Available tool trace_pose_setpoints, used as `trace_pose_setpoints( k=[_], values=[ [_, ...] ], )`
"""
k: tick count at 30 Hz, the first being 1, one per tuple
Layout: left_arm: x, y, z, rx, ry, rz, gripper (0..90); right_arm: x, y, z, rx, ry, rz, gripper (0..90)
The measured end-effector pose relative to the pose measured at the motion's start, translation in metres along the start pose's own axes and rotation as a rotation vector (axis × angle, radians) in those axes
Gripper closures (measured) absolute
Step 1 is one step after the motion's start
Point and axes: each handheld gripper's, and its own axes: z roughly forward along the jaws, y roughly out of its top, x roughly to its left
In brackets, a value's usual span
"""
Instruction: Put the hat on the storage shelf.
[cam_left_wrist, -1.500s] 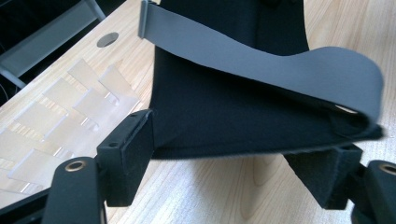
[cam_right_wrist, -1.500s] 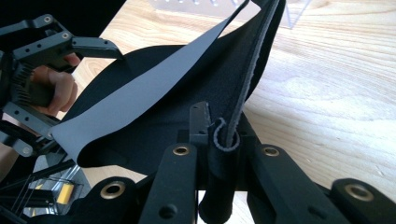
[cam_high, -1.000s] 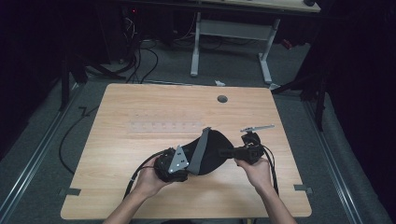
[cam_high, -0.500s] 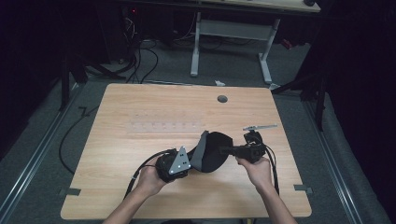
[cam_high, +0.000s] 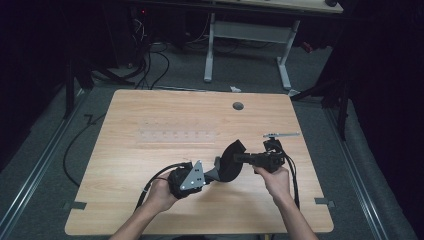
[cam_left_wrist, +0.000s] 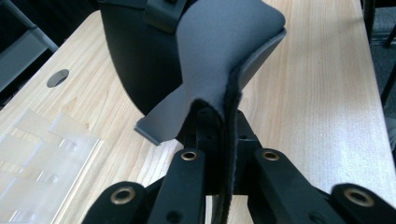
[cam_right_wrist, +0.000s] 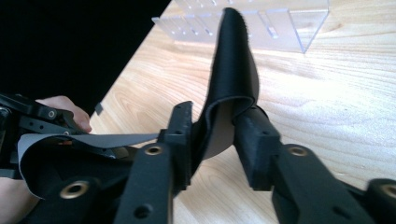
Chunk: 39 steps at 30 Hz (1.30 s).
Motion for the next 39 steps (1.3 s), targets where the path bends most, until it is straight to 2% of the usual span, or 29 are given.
trace_pose_setpoints(
  k=[5,11,14,18,23,28,31,34,39],
  values=[
    [0.004,-0.006,-0.004,-0.040,-0.016,-0.070,86.5,0.000,-0.001,-0.005,-0.053,-0.002,-0.016,54.8],
    [0.002,-0.014,-0.007,-0.035,-0.018,-0.109,86.5,-0.001,-0.012,-0.012,-0.158,-0.004,-0.044,50.4],
    [0.003,-0.019,-0.011,-0.038,-0.011,-0.132,86.5,-0.004,-0.018,-0.016,-0.197,-0.035,-0.045,50.2],
    [0.005,-0.022,-0.018,-0.061,0.004,-0.156,86.4,-0.009,-0.024,-0.017,-0.199,-0.089,-0.057,47.8],
    [0.009,-0.021,-0.026,-0.086,0.018,-0.189,86.4,-0.004,-0.036,-0.015,-0.208,-0.228,-0.144,43.6],
    [0.013,-0.026,-0.034,-0.116,0.027,-0.239,86.3,-0.007,-0.045,-0.007,-0.179,-0.351,-0.204,40.5],
    [0.017,-0.032,-0.040,-0.149,0.043,-0.286,86.3,-0.011,-0.054,-0.002,-0.151,-0.463,-0.241,39.9],
    [0.023,-0.036,-0.046,-0.152,0.060,-0.314,86.3,-0.017,-0.062,0.005,-0.125,-0.558,-0.277,39.1],
    [0.029,-0.042,-0.058,-0.172,0.092,-0.350,86.3,-0.031,-0.071,0.010,-0.113,-0.636,-0.283,38.3]
  ],
)
